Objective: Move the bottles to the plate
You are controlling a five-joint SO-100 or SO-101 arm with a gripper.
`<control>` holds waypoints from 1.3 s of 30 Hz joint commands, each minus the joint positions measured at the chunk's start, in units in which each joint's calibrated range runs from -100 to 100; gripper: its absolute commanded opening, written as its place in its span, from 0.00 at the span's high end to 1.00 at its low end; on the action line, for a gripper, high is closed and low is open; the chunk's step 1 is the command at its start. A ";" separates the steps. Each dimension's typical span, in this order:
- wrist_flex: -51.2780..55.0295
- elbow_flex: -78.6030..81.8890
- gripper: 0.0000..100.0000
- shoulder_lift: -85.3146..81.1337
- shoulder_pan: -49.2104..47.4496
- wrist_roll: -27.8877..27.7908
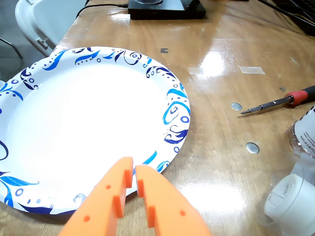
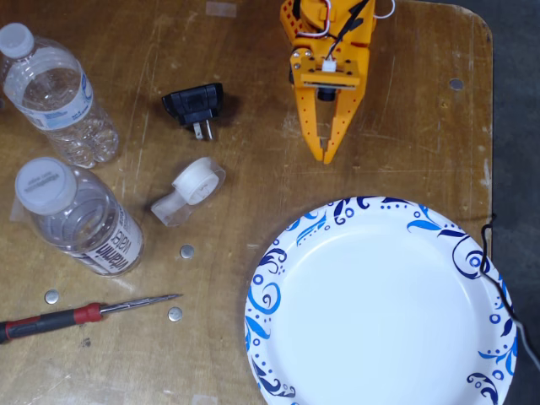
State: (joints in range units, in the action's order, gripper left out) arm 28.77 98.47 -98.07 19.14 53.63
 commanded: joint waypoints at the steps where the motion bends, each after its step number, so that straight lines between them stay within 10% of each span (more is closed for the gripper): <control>1: -5.35 0.54 0.98 -0.75 -6.91 3.07; 20: -5.88 0.45 0.98 -0.75 -5.83 0.62; 39: -35.38 0.45 0.98 -0.75 11.64 0.10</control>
State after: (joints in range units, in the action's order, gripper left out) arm -4.34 98.56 -98.15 26.71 53.95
